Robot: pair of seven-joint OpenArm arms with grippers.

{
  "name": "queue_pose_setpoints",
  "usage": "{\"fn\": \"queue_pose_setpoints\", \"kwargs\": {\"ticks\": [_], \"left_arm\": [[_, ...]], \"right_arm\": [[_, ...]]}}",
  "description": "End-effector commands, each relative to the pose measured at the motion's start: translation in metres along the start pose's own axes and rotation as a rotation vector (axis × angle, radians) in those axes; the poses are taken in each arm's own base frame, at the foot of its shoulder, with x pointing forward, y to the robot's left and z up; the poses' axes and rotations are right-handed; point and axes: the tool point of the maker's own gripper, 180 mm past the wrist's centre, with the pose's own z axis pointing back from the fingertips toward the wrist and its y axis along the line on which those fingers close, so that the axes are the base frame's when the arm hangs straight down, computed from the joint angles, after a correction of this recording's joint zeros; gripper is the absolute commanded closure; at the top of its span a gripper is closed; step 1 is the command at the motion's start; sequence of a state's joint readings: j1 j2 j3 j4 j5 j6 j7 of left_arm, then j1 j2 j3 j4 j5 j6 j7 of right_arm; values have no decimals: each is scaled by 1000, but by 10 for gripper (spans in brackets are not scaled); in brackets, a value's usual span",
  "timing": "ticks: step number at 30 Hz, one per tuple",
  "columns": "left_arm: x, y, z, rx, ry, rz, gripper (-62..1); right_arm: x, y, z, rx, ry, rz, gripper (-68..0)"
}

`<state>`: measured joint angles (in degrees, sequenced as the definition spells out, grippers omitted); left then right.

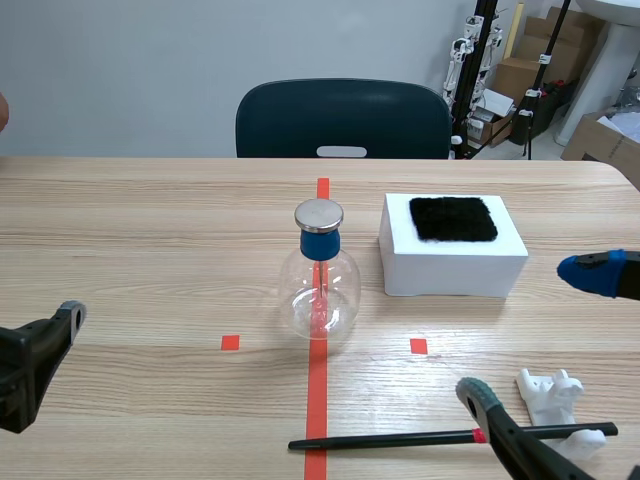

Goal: Do the electroscope experiment. pick up the black charging rod

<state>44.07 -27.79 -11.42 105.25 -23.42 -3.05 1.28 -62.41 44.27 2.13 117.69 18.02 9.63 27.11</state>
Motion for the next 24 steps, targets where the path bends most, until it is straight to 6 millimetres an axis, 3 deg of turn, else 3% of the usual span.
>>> {"fn": "queue_pose_setpoints", "kwargs": {"ticks": [1,18,24], "left_arm": [[12,-7,2,-16,-49,5,-623],[14,-4,2,3,-54,-3,-623],[14,-4,2,3,-54,-3,-623]], "right_arm": [[9,-5,-2,-12,-35,10,-679],[9,-4,-2,-11,-34,13,-679],[5,2,-2,26,-14,90,-679]]}}
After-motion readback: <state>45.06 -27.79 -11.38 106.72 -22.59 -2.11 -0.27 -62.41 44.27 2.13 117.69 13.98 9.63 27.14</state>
